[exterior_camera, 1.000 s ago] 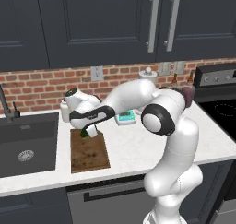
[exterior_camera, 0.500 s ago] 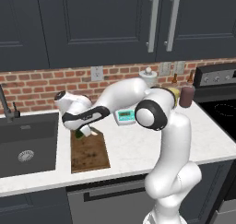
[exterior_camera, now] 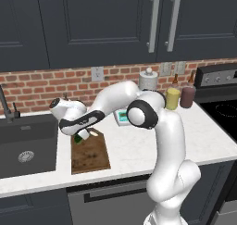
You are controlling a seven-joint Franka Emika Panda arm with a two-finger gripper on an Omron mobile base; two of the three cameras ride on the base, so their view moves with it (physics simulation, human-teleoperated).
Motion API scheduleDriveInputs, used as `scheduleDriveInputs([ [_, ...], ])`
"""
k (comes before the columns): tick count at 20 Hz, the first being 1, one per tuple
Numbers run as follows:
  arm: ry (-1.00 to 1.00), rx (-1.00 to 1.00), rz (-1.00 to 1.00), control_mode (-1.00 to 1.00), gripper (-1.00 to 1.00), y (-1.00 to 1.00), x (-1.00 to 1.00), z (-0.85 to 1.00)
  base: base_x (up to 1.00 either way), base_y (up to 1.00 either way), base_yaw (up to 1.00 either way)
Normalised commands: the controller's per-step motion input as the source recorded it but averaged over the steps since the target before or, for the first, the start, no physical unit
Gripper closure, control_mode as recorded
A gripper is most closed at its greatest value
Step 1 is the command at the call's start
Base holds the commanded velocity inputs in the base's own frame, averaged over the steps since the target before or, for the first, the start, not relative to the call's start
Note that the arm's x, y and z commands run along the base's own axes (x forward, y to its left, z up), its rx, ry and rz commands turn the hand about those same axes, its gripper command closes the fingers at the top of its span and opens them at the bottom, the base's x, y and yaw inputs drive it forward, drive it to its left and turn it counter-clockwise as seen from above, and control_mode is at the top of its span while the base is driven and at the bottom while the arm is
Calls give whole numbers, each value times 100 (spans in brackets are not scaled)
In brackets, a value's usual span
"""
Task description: Pick up the sponge from the counter and clean the cutting board by briefly scrubbing or pressing down on the cutting board. Once finished, release the sponge.
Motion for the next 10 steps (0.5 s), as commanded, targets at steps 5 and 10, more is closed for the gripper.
scheduleDriveInputs([
  [5, -13, -3, -6, -100, 100, 4, 3, -55, 0, 0, 0],
  [10, -35, 0, -8, -100, 100, 0, 0, -44, 0, 0, 0],
])
